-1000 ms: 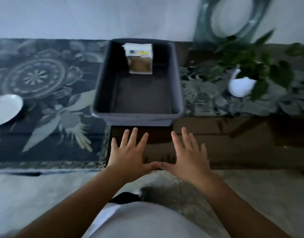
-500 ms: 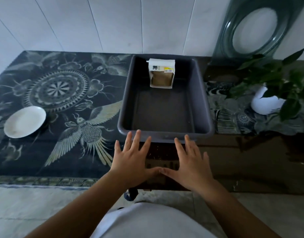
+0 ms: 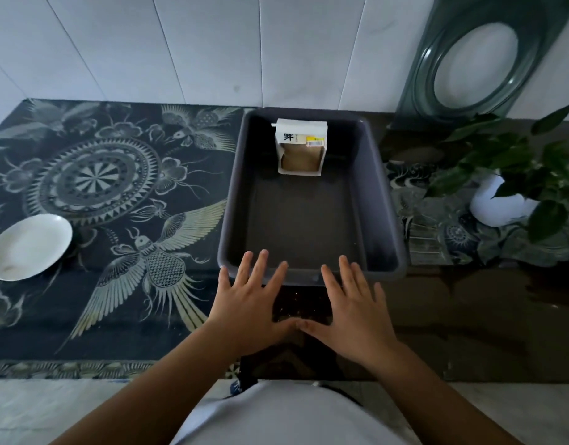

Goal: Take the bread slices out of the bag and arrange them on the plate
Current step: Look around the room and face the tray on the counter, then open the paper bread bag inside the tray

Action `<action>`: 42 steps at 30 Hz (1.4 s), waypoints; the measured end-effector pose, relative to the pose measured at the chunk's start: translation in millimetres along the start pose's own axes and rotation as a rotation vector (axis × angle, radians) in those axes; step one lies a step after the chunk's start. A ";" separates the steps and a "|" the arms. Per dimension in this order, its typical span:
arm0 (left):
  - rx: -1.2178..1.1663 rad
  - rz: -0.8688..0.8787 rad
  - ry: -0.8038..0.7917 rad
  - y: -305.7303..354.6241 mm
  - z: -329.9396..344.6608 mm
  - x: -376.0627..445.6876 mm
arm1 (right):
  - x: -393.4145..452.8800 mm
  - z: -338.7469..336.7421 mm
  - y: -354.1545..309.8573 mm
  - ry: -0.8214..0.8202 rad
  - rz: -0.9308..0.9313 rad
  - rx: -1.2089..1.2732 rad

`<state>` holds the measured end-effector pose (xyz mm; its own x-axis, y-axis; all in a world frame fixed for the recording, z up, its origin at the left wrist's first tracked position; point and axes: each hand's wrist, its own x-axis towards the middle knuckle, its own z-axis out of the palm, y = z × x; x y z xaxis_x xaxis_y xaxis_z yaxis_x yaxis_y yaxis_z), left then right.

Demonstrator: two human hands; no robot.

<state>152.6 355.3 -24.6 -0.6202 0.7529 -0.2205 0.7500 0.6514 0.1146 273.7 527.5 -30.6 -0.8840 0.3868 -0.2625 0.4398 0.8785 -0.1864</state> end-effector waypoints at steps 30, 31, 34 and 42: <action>0.061 0.001 0.014 -74.4 -92.3 268.6 | 296.3 -96.4 26.2 0.083 -0.080 -0.070; 0.059 -0.001 0.017 -79.5 -94.1 280.3 | 308.9 -98.9 26.3 0.088 -0.076 -0.074; 0.031 0.020 0.075 -91.3 -99.3 317.9 | 346.2 -107.6 28.3 0.190 -0.093 -0.084; 0.082 0.171 0.210 -100.2 -109.2 416.9 | 432.4 -127.7 32.9 0.367 -0.200 -0.055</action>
<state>-206.2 614.2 -22.2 -0.5108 0.8597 0.0019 0.8586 0.5100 0.0525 -114.4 759.4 -29.3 -0.9532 0.2727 0.1305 0.2536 0.9562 -0.1460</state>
